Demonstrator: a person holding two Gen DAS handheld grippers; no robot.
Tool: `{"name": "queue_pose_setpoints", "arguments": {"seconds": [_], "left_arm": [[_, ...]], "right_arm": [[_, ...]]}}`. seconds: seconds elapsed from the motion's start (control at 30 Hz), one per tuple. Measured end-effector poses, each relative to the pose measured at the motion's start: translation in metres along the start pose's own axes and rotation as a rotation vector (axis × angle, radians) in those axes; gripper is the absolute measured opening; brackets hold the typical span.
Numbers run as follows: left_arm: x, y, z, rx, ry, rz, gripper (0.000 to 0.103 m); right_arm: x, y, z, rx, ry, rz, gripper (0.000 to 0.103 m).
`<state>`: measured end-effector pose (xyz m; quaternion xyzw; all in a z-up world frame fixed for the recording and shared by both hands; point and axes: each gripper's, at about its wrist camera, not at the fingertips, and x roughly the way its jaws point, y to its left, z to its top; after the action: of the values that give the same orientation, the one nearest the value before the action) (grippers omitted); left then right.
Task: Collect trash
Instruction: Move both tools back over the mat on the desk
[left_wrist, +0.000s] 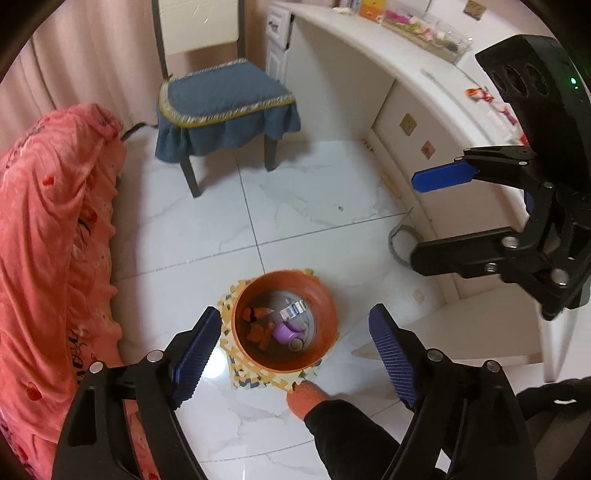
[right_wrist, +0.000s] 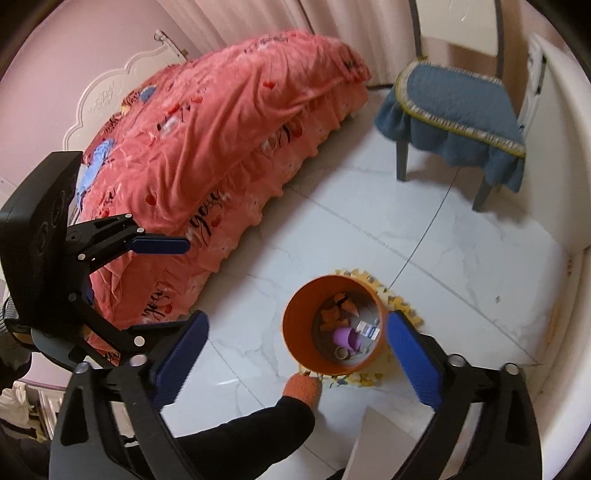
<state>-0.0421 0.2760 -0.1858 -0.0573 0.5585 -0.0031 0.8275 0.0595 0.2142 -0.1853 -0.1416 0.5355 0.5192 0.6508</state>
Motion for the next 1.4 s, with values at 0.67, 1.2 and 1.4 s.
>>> {"name": "queue_pose_setpoints", "arguments": {"seconds": [0.67, 1.2, 1.4], "left_arm": [[-0.109, -0.12, 0.042, 0.117, -0.208, -0.018, 0.097], [-0.124, -0.24, 0.076, 0.384, -0.275, -0.105, 0.097], [-0.111, -0.273, 0.096, 0.463, -0.262, -0.147, 0.097]], "right_arm": [[-0.204, -0.014, -0.092, 0.093, -0.232, -0.106, 0.098], [-0.304, -0.065, -0.177, 0.222, -0.378, -0.249, 0.098], [-0.327, -0.099, -0.202, 0.307, -0.401, -0.298, 0.098]]}}
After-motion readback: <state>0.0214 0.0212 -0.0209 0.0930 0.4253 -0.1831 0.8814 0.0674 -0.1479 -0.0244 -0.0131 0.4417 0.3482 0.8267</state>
